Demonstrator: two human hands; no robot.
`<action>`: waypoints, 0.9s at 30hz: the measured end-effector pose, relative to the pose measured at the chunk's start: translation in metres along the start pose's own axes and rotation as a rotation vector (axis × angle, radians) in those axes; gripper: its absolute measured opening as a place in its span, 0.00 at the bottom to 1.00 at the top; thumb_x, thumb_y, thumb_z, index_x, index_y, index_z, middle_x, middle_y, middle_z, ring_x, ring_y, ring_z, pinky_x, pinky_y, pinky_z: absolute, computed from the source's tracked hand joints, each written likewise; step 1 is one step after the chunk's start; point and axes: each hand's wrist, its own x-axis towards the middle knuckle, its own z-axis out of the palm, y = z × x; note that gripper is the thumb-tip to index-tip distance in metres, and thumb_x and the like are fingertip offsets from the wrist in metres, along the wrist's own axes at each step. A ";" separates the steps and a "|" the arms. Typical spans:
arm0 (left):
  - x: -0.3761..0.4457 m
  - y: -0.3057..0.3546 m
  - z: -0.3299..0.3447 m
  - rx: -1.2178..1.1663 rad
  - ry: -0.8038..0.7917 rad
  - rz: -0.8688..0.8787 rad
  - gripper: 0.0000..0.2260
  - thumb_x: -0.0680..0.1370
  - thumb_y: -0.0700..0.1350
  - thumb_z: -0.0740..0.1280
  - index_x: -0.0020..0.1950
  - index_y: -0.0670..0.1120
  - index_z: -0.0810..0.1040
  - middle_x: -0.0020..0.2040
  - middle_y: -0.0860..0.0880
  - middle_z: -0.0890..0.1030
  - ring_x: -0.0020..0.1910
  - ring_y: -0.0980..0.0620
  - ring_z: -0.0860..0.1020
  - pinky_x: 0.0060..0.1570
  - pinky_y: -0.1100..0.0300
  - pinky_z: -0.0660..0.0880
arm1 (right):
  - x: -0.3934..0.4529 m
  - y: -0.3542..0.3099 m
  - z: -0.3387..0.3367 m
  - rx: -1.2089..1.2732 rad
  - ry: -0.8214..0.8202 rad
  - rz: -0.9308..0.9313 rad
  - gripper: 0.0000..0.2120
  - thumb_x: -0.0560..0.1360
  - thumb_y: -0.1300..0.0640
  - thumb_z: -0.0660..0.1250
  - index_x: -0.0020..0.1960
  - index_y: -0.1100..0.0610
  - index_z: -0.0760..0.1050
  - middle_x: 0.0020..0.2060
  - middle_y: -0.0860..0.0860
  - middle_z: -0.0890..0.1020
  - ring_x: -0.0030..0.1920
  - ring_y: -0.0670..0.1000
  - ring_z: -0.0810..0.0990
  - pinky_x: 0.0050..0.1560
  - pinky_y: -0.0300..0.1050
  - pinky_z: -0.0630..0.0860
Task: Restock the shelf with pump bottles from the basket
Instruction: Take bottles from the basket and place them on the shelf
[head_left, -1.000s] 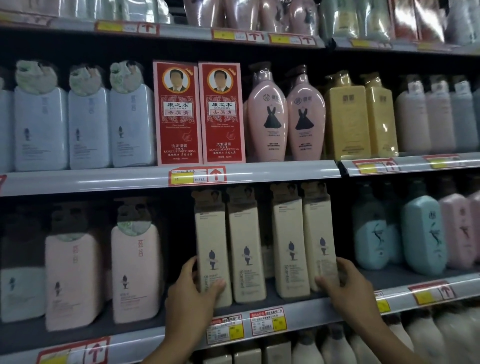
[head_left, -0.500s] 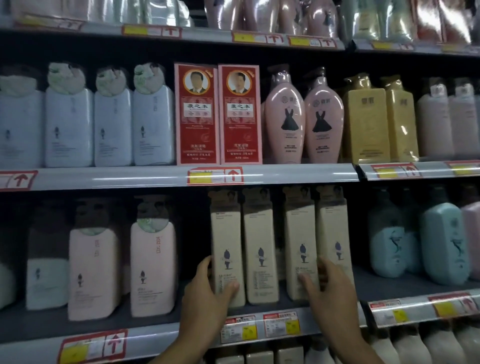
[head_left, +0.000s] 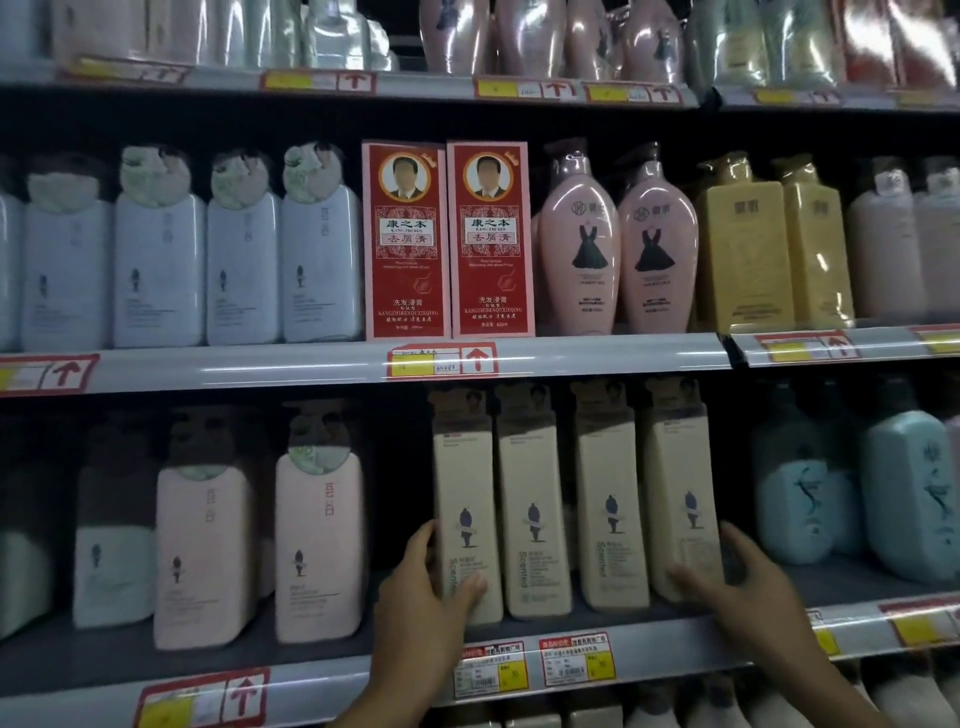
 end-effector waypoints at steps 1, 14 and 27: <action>0.000 0.000 -0.001 -0.005 0.001 0.000 0.35 0.73 0.43 0.76 0.75 0.57 0.65 0.49 0.70 0.73 0.47 0.69 0.74 0.49 0.73 0.72 | -0.001 0.002 -0.001 -0.032 -0.036 -0.025 0.33 0.65 0.55 0.81 0.68 0.52 0.75 0.55 0.51 0.85 0.55 0.52 0.82 0.60 0.52 0.77; -0.003 0.007 -0.014 -0.069 -0.048 -0.007 0.31 0.74 0.42 0.76 0.72 0.59 0.67 0.49 0.71 0.73 0.44 0.76 0.74 0.42 0.78 0.73 | -0.024 -0.010 0.010 -0.105 0.291 -0.128 0.37 0.66 0.33 0.72 0.66 0.57 0.74 0.56 0.61 0.81 0.55 0.62 0.79 0.60 0.59 0.76; 0.001 -0.027 -0.173 0.073 0.467 0.121 0.15 0.72 0.45 0.77 0.52 0.57 0.74 0.52 0.56 0.78 0.49 0.57 0.79 0.47 0.65 0.77 | -0.159 -0.153 0.178 0.094 -0.194 -0.648 0.18 0.72 0.52 0.75 0.60 0.47 0.76 0.53 0.42 0.76 0.51 0.39 0.76 0.53 0.36 0.76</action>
